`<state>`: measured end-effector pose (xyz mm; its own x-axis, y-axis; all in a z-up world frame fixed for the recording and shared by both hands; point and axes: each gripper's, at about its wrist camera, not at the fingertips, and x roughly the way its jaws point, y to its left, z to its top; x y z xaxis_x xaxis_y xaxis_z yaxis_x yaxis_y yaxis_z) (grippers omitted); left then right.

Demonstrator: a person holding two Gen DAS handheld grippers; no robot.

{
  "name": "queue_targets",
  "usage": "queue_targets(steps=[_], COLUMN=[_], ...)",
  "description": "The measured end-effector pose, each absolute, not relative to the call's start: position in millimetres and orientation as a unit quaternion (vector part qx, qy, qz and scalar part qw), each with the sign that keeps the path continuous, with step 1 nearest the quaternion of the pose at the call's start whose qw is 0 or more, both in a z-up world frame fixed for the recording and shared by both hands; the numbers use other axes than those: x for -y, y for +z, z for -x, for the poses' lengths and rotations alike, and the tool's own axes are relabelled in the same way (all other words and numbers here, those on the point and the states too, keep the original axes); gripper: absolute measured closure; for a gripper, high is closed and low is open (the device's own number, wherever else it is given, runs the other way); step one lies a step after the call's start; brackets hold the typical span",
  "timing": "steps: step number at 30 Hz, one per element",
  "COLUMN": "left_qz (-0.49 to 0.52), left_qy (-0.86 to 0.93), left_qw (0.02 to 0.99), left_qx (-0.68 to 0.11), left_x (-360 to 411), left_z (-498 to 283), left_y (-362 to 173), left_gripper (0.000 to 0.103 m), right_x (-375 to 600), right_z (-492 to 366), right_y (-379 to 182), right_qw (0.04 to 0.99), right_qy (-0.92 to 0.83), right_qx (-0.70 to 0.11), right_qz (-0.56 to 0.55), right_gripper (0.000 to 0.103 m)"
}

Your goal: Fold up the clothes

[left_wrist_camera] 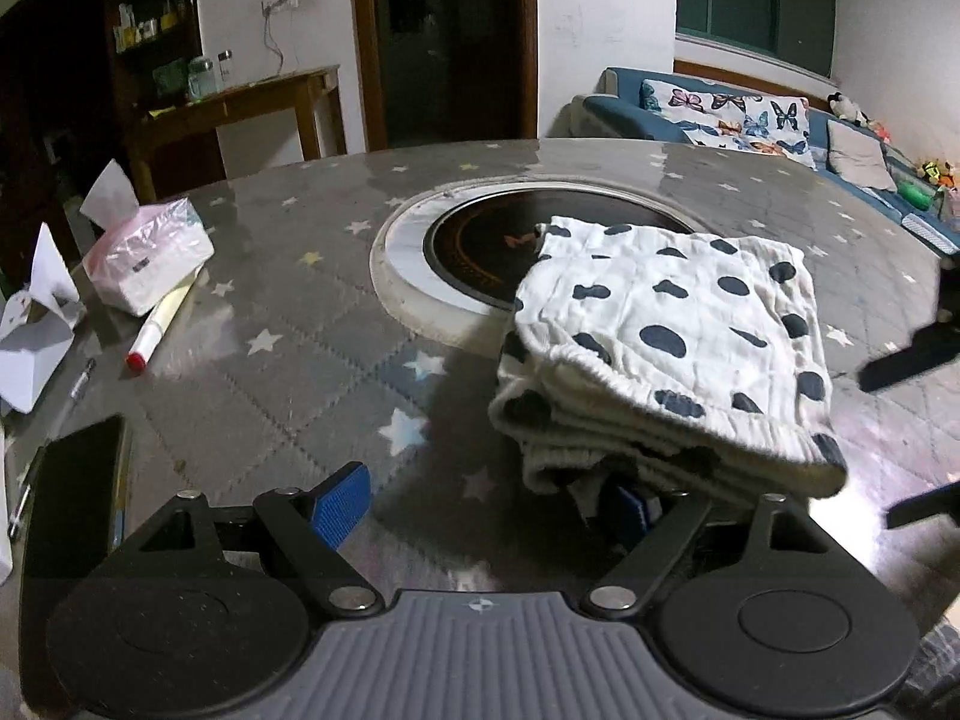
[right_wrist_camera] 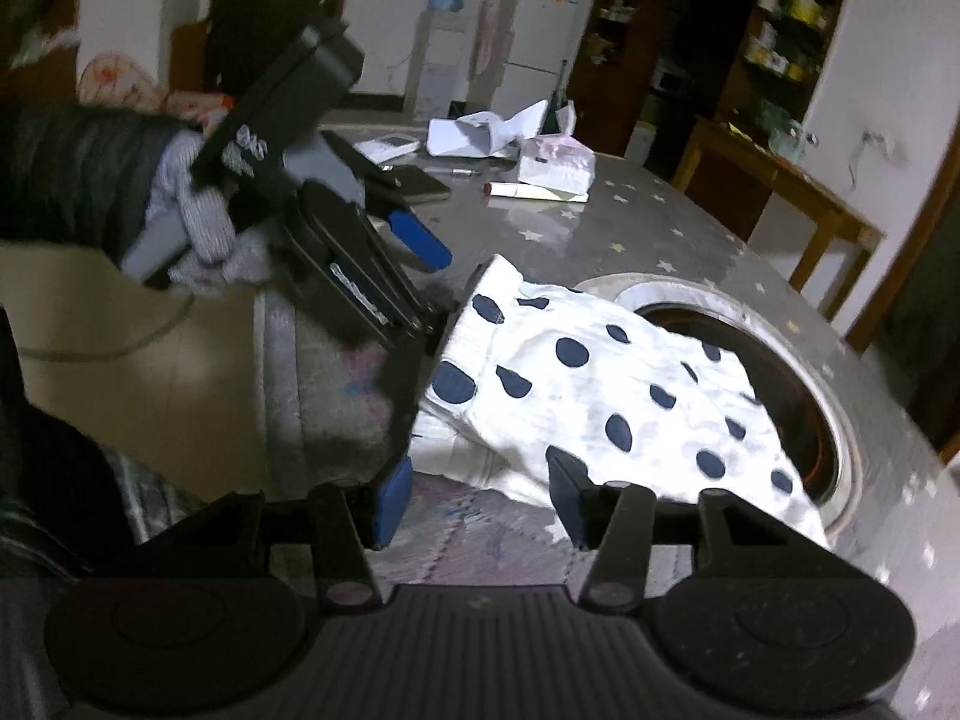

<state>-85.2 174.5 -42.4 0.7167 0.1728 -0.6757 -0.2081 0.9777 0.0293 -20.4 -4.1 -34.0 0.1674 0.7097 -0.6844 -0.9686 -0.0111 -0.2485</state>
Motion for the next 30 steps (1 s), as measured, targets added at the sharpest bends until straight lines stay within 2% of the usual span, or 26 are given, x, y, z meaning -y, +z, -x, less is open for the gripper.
queue_targets(steps=[6,14,20,23,25,30], left_qz=[0.051,0.105,0.125,0.15,0.169,0.225], left_qy=[0.099,0.068,0.06,0.055,0.05,0.035], left_qw=[0.926,0.925,0.92,0.916,0.913,0.904], left_qx=[-0.362,-0.36,-0.367,-0.368,-0.368,-0.363], left_x=[-174.8,-166.1,-159.2,-160.5,-161.5,-164.3], left_z=[105.3,115.4,114.2,115.3,116.2,117.3], left_y=[-33.9,-27.0,-30.0,-30.5,-31.4,-36.9], left_gripper=[0.02,0.02,0.021,0.021,0.021,0.021], right_x=[-9.6,-22.2,-29.8,-30.0,-29.7,-28.8], right_z=[33.7,38.1,35.9,36.3,32.1,17.8], right_y=[-44.2,-51.2,-55.5,-55.0,-50.3,-38.7], right_qw=[0.652,0.65,0.672,0.679,0.685,0.695], right_qy=[0.627,0.624,0.607,0.603,0.605,0.61], right_qx=[-0.143,-0.141,-0.16,-0.161,-0.169,-0.201], right_qz=[0.402,0.41,0.393,0.386,0.369,0.325], right_gripper=[0.048,0.051,0.059,0.066,0.075,0.081])
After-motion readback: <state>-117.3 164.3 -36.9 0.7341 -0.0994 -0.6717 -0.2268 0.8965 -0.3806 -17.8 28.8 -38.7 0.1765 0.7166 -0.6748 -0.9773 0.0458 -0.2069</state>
